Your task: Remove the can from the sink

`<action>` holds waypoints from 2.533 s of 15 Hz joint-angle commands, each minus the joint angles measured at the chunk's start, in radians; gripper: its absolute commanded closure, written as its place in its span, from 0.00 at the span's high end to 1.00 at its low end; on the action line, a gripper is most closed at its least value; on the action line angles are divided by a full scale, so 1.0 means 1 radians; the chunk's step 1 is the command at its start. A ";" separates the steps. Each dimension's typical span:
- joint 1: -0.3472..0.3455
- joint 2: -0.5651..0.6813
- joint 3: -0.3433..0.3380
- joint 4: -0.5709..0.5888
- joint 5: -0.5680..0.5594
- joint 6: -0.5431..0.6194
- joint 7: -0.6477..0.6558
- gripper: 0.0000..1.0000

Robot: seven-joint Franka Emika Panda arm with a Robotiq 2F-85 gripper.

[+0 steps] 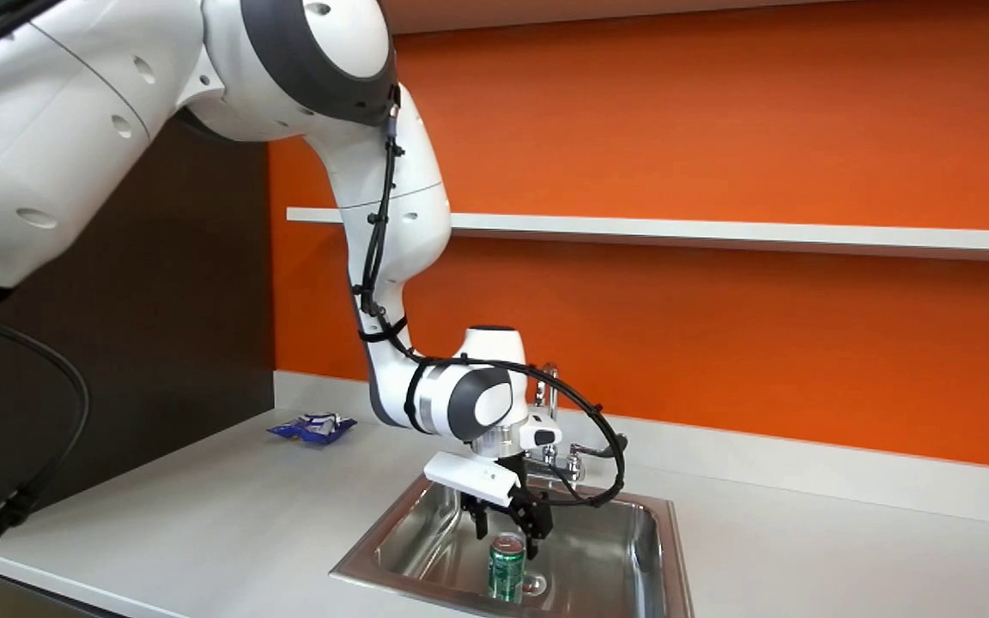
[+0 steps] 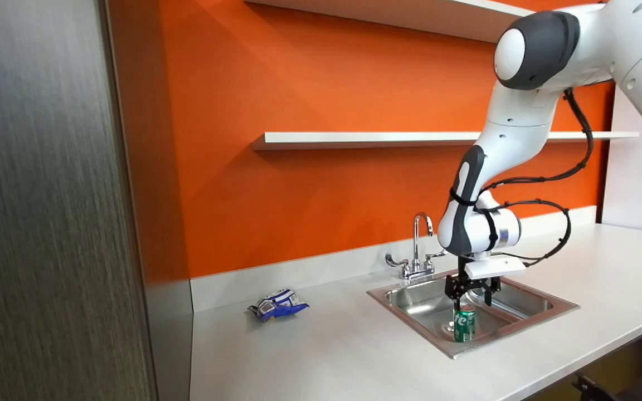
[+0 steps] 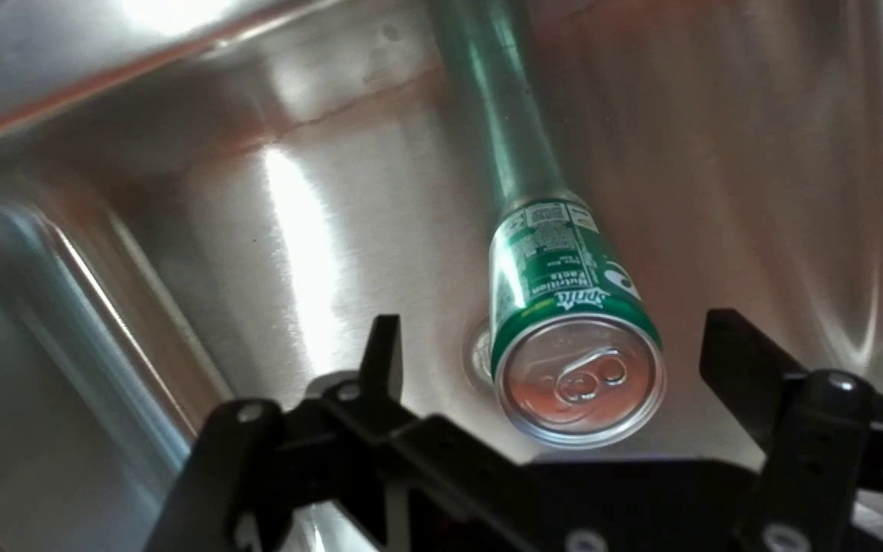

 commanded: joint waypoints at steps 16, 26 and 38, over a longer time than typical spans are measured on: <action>0.059 0.127 -0.015 0.169 -0.004 -0.096 0.077 1.00; 0.069 0.157 -0.027 0.204 -0.005 -0.127 0.104 1.00; 0.075 0.144 -0.037 0.201 -0.006 -0.149 0.117 0.38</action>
